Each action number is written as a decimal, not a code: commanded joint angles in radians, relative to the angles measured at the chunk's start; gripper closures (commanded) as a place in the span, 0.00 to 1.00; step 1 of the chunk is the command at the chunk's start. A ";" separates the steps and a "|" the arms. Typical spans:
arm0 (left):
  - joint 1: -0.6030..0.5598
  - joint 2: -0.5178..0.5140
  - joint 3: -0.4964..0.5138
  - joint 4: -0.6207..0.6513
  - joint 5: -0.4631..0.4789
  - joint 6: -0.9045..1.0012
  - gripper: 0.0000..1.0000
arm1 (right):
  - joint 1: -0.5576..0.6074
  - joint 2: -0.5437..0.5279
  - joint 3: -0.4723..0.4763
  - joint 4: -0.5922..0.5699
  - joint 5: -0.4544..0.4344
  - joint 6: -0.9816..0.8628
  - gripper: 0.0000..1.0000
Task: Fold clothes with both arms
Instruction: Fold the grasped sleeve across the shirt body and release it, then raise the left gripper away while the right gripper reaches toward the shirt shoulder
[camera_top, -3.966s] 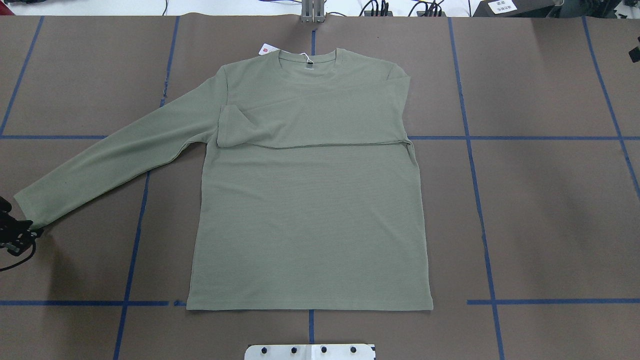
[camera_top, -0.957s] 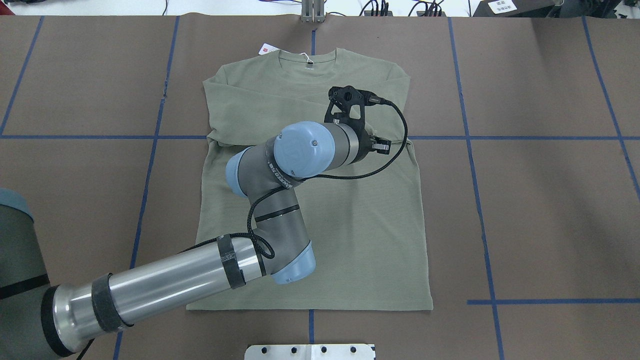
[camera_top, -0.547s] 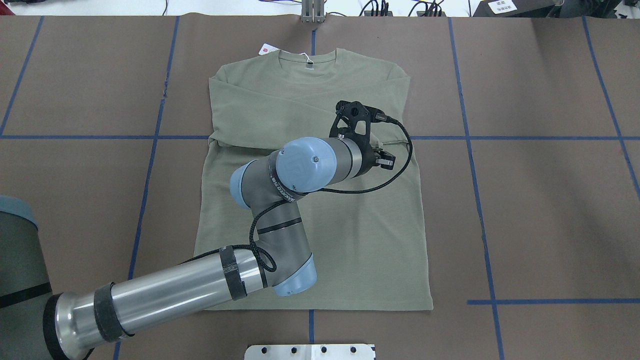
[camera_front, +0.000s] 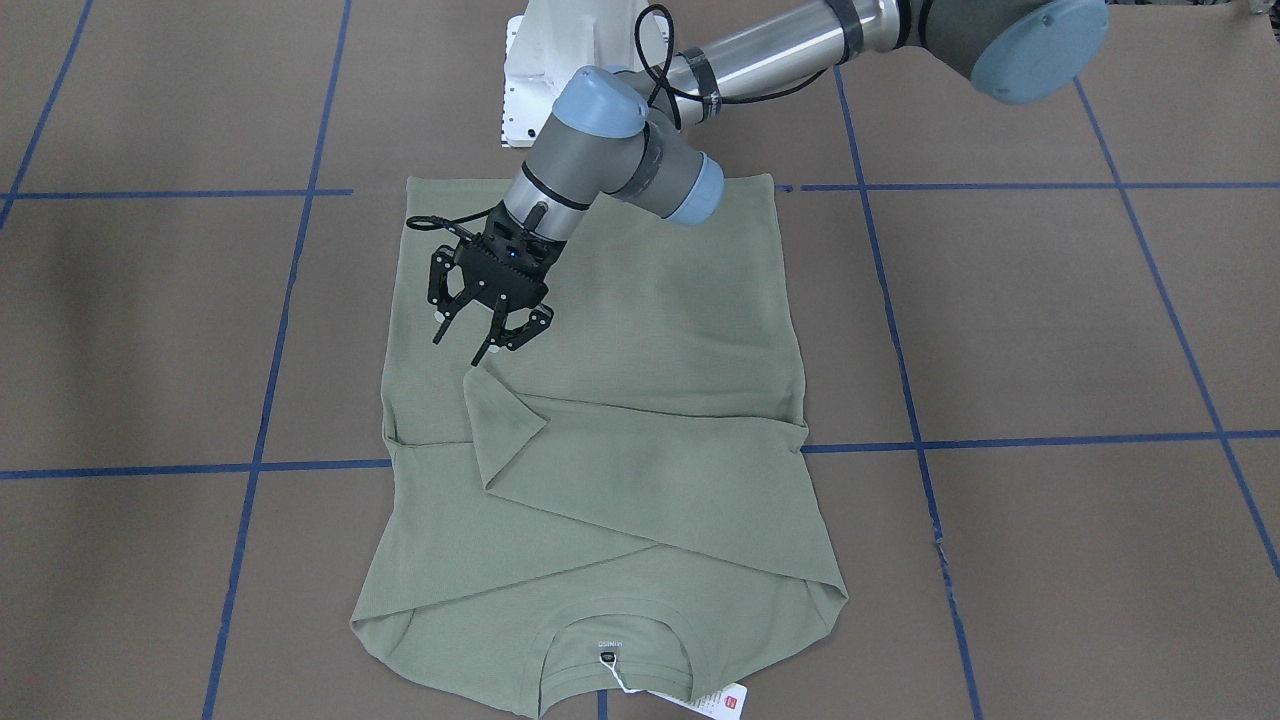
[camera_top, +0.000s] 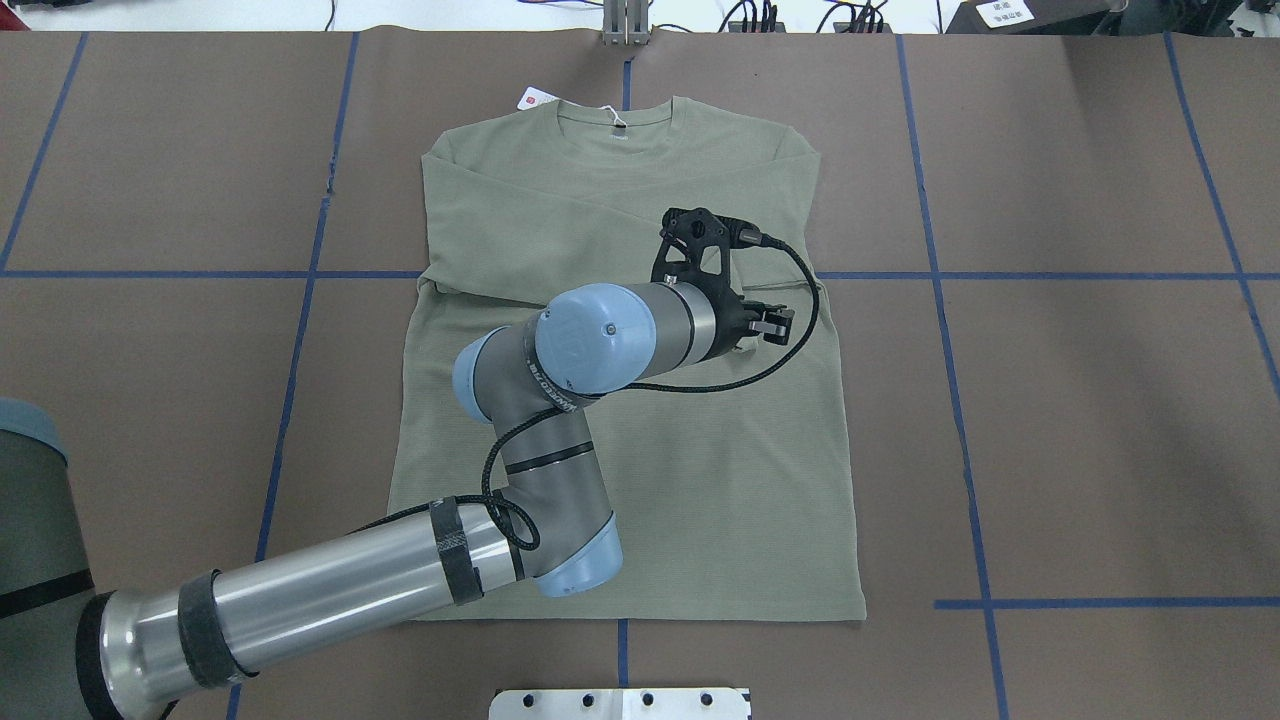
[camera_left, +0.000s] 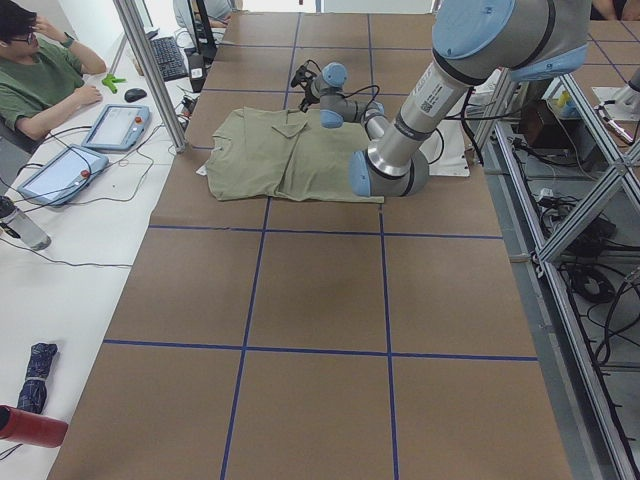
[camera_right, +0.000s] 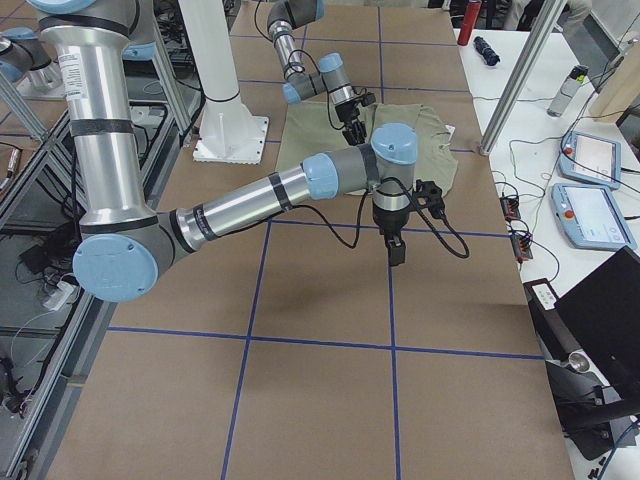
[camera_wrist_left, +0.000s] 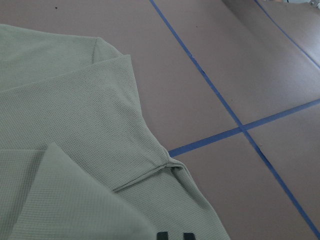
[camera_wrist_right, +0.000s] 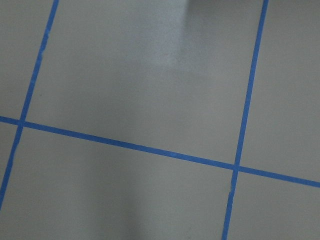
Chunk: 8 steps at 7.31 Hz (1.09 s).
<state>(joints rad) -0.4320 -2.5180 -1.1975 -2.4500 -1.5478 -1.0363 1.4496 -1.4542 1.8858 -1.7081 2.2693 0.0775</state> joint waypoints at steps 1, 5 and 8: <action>-0.097 0.028 -0.045 0.166 -0.132 0.024 0.00 | -0.030 0.011 -0.010 0.112 0.018 0.007 0.00; -0.321 0.369 -0.445 0.445 -0.291 0.330 0.00 | -0.411 0.258 -0.048 0.194 -0.187 0.559 0.02; -0.515 0.582 -0.559 0.431 -0.434 0.594 0.00 | -0.667 0.539 -0.256 0.180 -0.465 0.867 0.06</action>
<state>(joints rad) -0.8631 -2.0252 -1.7181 -2.0104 -1.9173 -0.5425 0.8852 -1.0373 1.7271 -1.5244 1.9140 0.8211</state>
